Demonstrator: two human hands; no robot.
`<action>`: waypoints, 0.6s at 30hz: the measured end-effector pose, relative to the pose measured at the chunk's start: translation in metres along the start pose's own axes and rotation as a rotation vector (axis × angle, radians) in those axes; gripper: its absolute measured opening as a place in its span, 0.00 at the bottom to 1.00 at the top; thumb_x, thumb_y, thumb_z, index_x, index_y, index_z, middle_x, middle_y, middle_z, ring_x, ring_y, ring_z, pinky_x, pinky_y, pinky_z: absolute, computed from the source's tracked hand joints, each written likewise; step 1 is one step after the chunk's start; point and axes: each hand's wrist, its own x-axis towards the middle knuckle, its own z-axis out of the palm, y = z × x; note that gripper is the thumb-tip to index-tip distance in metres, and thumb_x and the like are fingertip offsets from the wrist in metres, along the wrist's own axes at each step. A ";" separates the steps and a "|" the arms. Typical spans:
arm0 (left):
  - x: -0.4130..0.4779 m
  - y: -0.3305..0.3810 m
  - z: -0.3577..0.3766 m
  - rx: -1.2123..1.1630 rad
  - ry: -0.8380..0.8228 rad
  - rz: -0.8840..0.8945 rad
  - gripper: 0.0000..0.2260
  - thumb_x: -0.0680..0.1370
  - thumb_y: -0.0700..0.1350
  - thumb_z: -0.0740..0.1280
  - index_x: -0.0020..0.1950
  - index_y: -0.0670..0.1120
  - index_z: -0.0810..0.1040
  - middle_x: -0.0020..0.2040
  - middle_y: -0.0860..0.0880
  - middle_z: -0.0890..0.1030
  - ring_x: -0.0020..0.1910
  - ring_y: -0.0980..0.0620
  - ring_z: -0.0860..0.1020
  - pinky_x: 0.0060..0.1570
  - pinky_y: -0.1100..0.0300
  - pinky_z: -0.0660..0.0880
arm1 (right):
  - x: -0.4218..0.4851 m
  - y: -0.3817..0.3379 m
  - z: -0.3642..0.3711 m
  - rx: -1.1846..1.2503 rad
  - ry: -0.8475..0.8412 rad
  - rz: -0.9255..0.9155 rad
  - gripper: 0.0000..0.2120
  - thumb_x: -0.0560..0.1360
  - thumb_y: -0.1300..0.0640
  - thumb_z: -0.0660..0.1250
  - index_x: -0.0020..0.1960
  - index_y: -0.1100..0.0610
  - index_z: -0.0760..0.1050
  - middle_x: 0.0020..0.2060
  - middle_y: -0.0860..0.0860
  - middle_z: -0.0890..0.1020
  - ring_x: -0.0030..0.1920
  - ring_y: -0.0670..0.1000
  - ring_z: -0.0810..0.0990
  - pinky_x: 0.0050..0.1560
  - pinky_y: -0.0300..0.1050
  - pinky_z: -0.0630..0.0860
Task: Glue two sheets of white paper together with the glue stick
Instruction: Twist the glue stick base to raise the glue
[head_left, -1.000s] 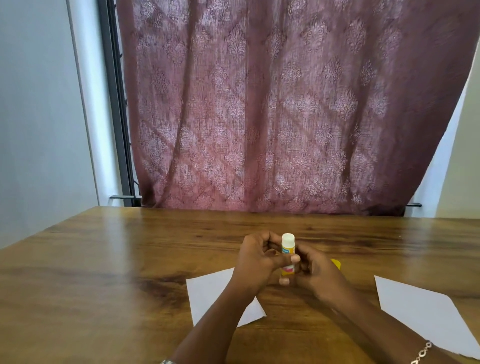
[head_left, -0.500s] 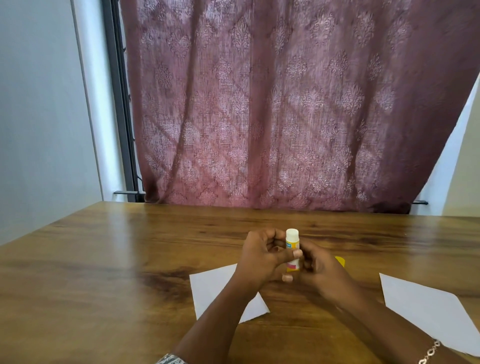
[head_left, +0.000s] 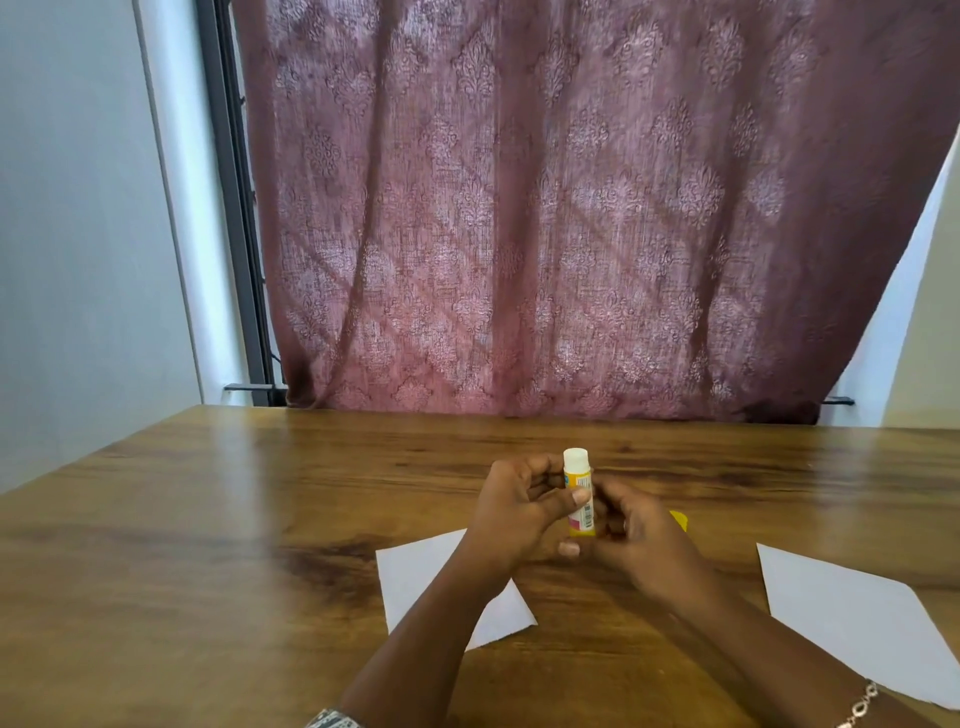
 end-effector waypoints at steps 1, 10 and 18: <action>0.000 0.000 0.000 0.016 -0.007 0.005 0.09 0.74 0.36 0.67 0.53 0.42 0.78 0.43 0.48 0.81 0.44 0.53 0.80 0.34 0.61 0.79 | 0.001 0.000 -0.001 0.019 0.006 0.002 0.29 0.50 0.46 0.73 0.51 0.49 0.75 0.40 0.60 0.79 0.40 0.54 0.77 0.43 0.46 0.75; 0.000 0.001 -0.002 0.037 -0.008 0.058 0.09 0.74 0.35 0.66 0.53 0.40 0.78 0.43 0.47 0.81 0.39 0.60 0.81 0.38 0.68 0.78 | -0.001 0.001 -0.004 0.219 -0.134 0.072 0.27 0.61 0.62 0.72 0.59 0.57 0.72 0.47 0.53 0.82 0.46 0.48 0.83 0.46 0.43 0.80; 0.000 0.001 -0.001 0.055 -0.035 0.059 0.07 0.74 0.35 0.66 0.50 0.42 0.78 0.44 0.45 0.81 0.44 0.52 0.80 0.40 0.61 0.79 | 0.002 0.003 -0.005 0.124 -0.081 0.055 0.40 0.48 0.48 0.79 0.59 0.54 0.74 0.44 0.61 0.77 0.44 0.53 0.76 0.48 0.48 0.75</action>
